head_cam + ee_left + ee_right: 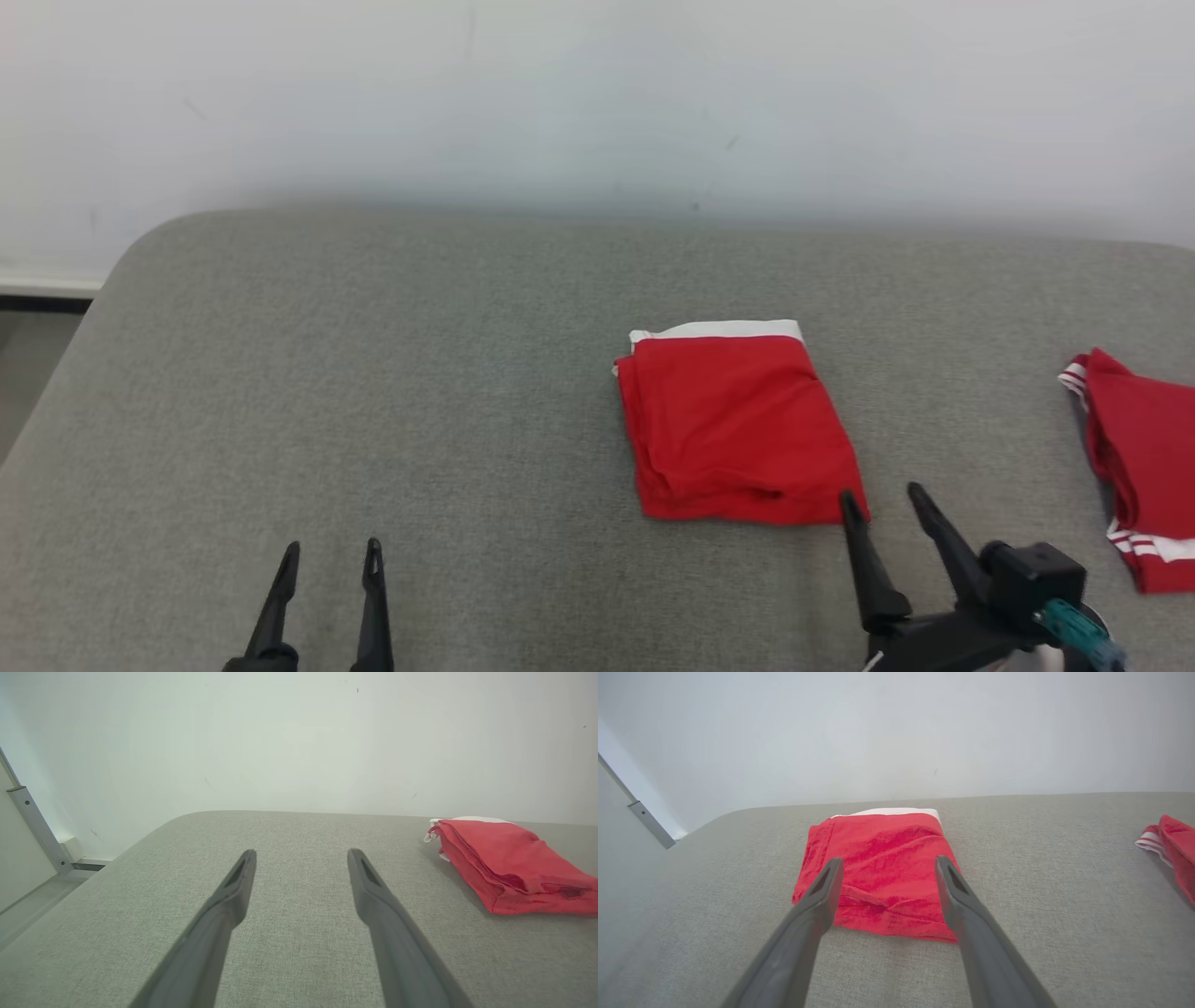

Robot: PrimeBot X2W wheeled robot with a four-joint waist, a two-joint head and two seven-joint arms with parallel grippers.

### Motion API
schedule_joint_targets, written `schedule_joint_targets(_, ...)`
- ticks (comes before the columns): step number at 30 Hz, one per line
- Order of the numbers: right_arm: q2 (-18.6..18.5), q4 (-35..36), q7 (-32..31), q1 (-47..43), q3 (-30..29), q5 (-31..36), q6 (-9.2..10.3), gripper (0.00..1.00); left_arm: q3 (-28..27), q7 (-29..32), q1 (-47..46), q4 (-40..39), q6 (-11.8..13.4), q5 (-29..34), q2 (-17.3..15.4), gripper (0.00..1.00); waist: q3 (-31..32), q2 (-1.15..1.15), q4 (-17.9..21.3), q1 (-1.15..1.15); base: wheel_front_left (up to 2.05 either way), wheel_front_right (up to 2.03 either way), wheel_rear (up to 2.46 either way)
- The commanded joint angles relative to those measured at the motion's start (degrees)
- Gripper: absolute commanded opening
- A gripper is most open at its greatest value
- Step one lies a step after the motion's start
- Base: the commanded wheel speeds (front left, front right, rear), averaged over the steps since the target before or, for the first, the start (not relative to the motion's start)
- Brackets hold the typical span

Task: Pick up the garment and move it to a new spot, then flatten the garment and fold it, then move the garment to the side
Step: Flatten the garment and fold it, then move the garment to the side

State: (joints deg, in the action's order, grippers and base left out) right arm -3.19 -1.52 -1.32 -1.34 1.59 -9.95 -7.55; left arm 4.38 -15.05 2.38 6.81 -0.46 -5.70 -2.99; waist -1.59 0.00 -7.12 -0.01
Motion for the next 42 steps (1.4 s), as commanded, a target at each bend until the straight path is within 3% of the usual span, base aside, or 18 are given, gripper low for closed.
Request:
schedule_joint_targets(1, 0.4, 0.0, 1.3, -1.1, -1.2, 0.3, 0.15, 1.0, -0.8, -0.1, 1.3, -0.5, 0.4, 0.2, -0.1, 1.0, 1.9, 0.0, 2.3, 0.01, 0.0, 0.0, 0.0)
schedule_joint_targets(8, 0.4, -1.4, 6.5, -2.5, -5.7, -1.3, 0.15, 1.0, -3.0, -0.1, 2.4, -1.9, 0.3, -0.3, -0.1, 1.0, 3.4, 0.0, 5.0, 0.01, 0.0, 0.0, 0.0)
schedule_joint_targets(17, 0.4, -4.7, 12.1, -3.2, -6.4, 5.8, 0.15, 1.0, -5.1, -0.1, 2.8, -1.0, -1.1, -1.4, 0.0, 1.0, 4.2, 0.0, 7.2, 0.01, 0.0, 0.0, 0.0)
schedule_joint_targets(22, 0.2, -7.2, 13.0, -3.2, -6.5, 7.0, 0.15, 1.0, -5.6, -0.1, 3.3, 1.0, -2.1, -0.6, 0.0, 1.0, 4.3, 0.0, 7.3, 0.01, 0.0, 0.0, 0.0)
schedule_joint_targets(42, 0.3, -9.4, 12.3, -1.3, -7.2, 8.2, 0.15, 1.0, -5.2, -0.1, 3.0, 2.4, -1.9, 1.4, 0.1, 1.0, 3.7, 0.0, 7.6, 0.01, 0.0, 0.0, 0.0)
